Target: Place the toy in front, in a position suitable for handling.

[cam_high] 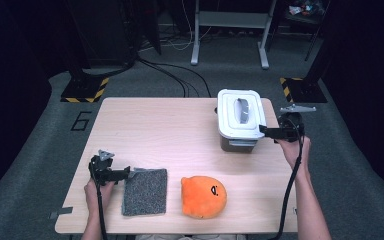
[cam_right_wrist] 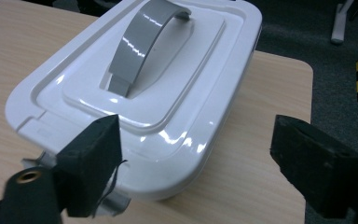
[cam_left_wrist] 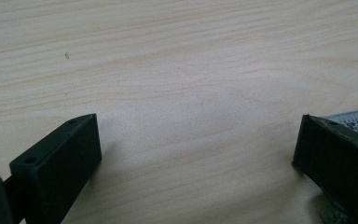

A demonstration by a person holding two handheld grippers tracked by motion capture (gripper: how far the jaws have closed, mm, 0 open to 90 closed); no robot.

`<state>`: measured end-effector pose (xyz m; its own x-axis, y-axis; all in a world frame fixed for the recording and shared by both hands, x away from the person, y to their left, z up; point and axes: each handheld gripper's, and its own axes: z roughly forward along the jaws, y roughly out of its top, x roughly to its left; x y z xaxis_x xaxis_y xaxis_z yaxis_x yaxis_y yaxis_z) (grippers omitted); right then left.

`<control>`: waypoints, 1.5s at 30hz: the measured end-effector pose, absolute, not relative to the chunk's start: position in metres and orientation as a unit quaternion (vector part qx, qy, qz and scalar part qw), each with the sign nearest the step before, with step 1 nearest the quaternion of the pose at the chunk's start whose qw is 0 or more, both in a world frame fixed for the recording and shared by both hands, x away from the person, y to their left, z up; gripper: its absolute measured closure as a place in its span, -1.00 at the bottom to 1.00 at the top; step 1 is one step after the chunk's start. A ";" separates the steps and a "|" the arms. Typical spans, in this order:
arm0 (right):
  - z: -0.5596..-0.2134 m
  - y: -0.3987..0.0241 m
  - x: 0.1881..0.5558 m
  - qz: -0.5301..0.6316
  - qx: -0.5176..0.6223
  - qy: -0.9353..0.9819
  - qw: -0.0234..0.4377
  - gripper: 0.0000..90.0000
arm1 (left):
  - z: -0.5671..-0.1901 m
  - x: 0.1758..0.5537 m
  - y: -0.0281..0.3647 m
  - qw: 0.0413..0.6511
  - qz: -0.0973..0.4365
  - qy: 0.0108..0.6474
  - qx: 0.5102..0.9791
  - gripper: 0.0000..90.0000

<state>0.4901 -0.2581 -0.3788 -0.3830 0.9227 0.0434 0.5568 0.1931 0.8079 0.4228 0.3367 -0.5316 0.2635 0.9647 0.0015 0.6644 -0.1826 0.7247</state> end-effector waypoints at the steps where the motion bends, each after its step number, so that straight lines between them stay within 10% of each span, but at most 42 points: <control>1: -0.379 -0.258 0.493 0.389 0.502 0.735 0.237 -0.52 | -0.532 0.423 0.337 0.313 0.238 0.558 0.731 -0.99; 19: -0.394 -0.254 0.531 0.382 0.539 0.715 0.227 0.32 | -0.531 0.423 0.337 0.312 0.241 0.556 0.731 -0.99; 45: -0.403 -0.256 0.537 0.391 0.539 0.712 0.225 0.49 | -0.531 0.423 0.337 0.312 0.242 0.556 0.732 -0.99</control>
<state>0.5367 -0.2558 -0.4032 -0.3183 0.9425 0.1014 0.5909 0.1137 0.7987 0.4228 0.3369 -0.5315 0.2654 0.9641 0.0076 0.6627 -0.1881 0.7249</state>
